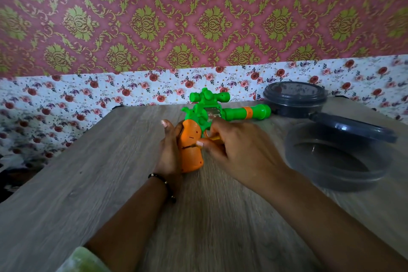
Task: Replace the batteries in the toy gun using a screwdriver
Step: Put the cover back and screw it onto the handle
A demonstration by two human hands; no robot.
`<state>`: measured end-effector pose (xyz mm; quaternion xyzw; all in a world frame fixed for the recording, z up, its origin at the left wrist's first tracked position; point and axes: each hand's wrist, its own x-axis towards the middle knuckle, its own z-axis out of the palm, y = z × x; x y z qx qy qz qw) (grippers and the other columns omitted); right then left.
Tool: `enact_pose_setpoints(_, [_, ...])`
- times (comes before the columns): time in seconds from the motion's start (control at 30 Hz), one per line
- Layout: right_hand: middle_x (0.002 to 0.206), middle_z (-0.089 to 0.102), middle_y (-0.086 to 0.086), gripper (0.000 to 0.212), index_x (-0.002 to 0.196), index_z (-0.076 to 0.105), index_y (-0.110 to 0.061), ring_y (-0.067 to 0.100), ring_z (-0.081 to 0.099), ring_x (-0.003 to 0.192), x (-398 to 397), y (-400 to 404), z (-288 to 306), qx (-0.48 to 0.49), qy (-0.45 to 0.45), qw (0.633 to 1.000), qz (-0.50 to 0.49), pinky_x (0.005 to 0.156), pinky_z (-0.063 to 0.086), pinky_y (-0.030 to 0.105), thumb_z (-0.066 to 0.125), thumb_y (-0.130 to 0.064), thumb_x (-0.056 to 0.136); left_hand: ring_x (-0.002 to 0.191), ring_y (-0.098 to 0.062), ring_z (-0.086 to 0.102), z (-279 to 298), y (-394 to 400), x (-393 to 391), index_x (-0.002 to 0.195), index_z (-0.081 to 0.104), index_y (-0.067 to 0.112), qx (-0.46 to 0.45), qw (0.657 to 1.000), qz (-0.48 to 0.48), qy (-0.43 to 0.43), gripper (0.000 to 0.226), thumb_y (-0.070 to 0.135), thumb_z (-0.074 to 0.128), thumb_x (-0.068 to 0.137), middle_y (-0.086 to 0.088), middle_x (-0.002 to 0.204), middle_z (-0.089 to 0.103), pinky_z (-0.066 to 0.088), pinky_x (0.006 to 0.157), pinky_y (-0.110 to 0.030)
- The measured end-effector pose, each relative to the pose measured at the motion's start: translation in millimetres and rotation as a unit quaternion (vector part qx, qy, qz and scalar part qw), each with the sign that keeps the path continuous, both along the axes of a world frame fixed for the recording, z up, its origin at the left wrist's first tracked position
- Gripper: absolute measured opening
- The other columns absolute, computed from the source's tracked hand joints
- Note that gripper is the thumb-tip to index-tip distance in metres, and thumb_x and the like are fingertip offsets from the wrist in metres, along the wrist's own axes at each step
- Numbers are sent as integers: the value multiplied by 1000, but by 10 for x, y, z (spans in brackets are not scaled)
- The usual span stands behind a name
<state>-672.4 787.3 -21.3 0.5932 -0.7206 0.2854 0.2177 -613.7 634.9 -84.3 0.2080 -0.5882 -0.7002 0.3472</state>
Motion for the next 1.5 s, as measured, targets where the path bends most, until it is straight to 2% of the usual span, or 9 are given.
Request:
enact_pose_setpoints(0.17, [91, 61, -3, 17, 96, 51, -23, 21, 58, 81, 7, 23, 51, 24, -51, 996, 72, 67, 47, 38, 61, -27, 83, 117, -25, 65, 9, 9, 2, 124, 64, 26, -12, 1000, -3, 5, 85, 81, 23, 73, -7, 121, 71, 45, 106, -53])
enact_pose_setpoints(0.37, [65, 60, 2, 33, 78, 56, -18, 25, 59, 62, -38, 8, 26, -19, -19, 1000, -10, 53, 46, 35, 49, -50, 83, 116, -27, 66, -16, 2, -17, 127, 62, 31, -9, 1000, -10, 1, 88, 88, 26, 71, -8, 123, 70, 46, 103, -57])
enact_pose_setpoints(0.53, [101, 62, -4, 27, 104, 49, -24, 20, 58, 93, -39, 47, 51, 71, -41, 996, 36, 75, 48, 36, 62, -34, 83, 117, -30, 64, -14, -18, -22, 129, 62, 25, -3, 1000, -5, 14, 89, 86, 24, 76, -10, 124, 69, 46, 104, -58])
enact_pose_setpoints(0.67, [89, 67, -4, 18, 93, 60, -25, 19, 61, 87, -76, 53, 81, 81, -50, 995, 37, 71, 49, 34, 67, -34, 79, 117, -32, 64, -17, -8, -31, 126, 63, 26, -7, 1000, -8, 13, 88, 88, 26, 74, -12, 123, 69, 46, 103, -59])
enact_pose_setpoints(0.83, [59, 54, -1, 33, 70, 59, -21, 19, 52, 61, -115, 43, 57, 33, -35, 999, -23, 55, 40, 29, 59, -52, 82, 118, -26, 64, -25, -22, -48, 127, 61, 30, -7, 1000, -9, 8, 83, 83, 25, 75, -6, 124, 69, 47, 104, -50])
enact_pose_setpoints(1.03, [91, 59, -7, 30, 100, 47, -26, 15, 56, 79, -53, 0, 9, 58, -119, 988, 82, 71, 48, 39, 67, -24, 77, 117, -30, 64, -23, -23, -29, 114, 68, 26, -1, 1000, -5, 14, 76, 79, 21, 85, -11, 122, 70, 45, 104, -57])
enact_pose_setpoints(1.2, [72, 60, -3, 19, 87, 57, -20, 16, 52, 67, -105, -6, 14, 22, -97, 994, 53, 61, 47, 37, 66, -34, 80, 116, -29, 65, -34, -24, -43, 120, 66, 26, -8, 1000, -3, 14, 82, 83, 23, 81, -11, 121, 70, 45, 104, -58])
enact_pose_setpoints(1.33, [52, 37, -10, 32, 76, 46, -23, 13, 40, 53, -93, -12, -6, -10, -65, 998, -7, 51, 31, 29, 46, -54, 82, 118, -29, 64, -45, -30, -50, 113, 69, 35, -9, 1000, -17, 15, 79, 88, 31, 68, -9, 123, 69, 44, 105, -59])
enact_pose_setpoints(1.5, [75, 53, -10, 18, 97, 47, -20, 7, 50, 62, -112, 0, 15, 15, -166, 979, 120, 57, 41, 31, 59, -26, 85, 118, -32, 63, -45, -43, -52, 124, 65, 26, -11, 1000, -12, 14, 89, 88, 30, 70, -11, 124, 69, 43, 106, -60])
